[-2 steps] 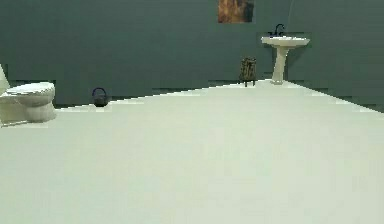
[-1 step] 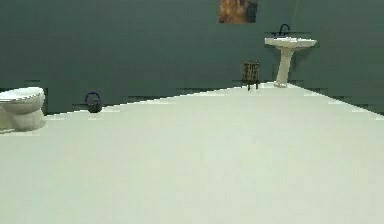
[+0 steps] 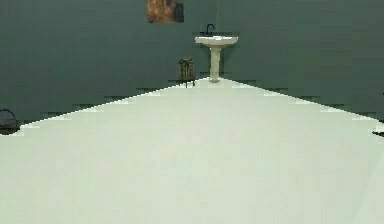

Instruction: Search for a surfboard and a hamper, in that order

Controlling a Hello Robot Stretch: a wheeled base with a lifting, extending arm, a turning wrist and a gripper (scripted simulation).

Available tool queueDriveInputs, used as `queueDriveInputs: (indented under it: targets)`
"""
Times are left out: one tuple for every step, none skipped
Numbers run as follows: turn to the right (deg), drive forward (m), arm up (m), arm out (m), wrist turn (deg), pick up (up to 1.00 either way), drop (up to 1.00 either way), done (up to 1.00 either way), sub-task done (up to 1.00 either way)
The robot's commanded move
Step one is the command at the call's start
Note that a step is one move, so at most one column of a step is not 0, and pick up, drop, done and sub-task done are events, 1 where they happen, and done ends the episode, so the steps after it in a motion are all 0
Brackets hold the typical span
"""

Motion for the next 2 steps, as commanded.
queueDriveInputs:
  targets:
    - [0.0,1.00,0.00,0.00,0.0,0.00,0.00,0.00,0.00]
    - [0.0,1.00,0.00,0.00,0.0,0.00,0.00,0.00,0.00]
